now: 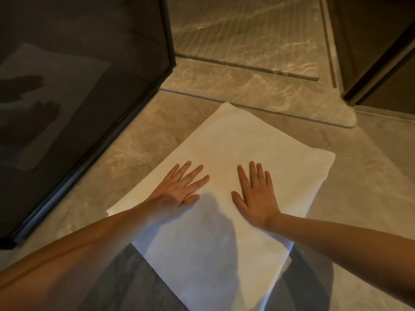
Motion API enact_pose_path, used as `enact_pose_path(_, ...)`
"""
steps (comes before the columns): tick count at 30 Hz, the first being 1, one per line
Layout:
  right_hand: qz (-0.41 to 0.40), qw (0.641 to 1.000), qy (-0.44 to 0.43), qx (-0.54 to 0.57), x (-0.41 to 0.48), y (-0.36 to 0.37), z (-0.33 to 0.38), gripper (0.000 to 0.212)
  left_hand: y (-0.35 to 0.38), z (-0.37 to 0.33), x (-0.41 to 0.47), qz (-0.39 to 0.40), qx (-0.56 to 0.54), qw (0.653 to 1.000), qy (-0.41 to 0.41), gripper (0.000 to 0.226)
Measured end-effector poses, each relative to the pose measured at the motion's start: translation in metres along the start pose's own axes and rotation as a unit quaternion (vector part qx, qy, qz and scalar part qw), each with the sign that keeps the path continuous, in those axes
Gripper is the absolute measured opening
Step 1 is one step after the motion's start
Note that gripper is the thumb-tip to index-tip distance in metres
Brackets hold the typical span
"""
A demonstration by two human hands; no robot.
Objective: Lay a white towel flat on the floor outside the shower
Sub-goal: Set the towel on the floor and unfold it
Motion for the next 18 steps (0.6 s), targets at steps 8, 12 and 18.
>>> enact_pose_path(8, 0.01, 0.991, -0.13, -0.042, 0.079, -0.028, 0.056, 0.072, -0.001, 0.051, -0.044, -0.04, -0.031, 0.987, -0.153, 0.055)
enact_pose_path(12, 0.004, 0.984, -0.169, -0.056, 0.102, -0.035, 0.084, 0.072, -0.002, 0.071, -0.059, -0.041, -0.043, 0.981, -0.184, 0.055)
enact_pose_path(18, 0.017, 0.984, -0.161, -0.069, 0.105, -0.038, 0.089, 0.071, -0.009, 0.074, -0.058, -0.032, -0.06, 0.982, -0.179, 0.055)
Point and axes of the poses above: each hand's wrist, its own x-axis towards the middle knuckle, its own y-axis out of the palm, z = x × y, the point moved 7 cm from there along x, towards the middle knuckle, and after that the axes turned 10 degrees about z, right-handed, at the moved point
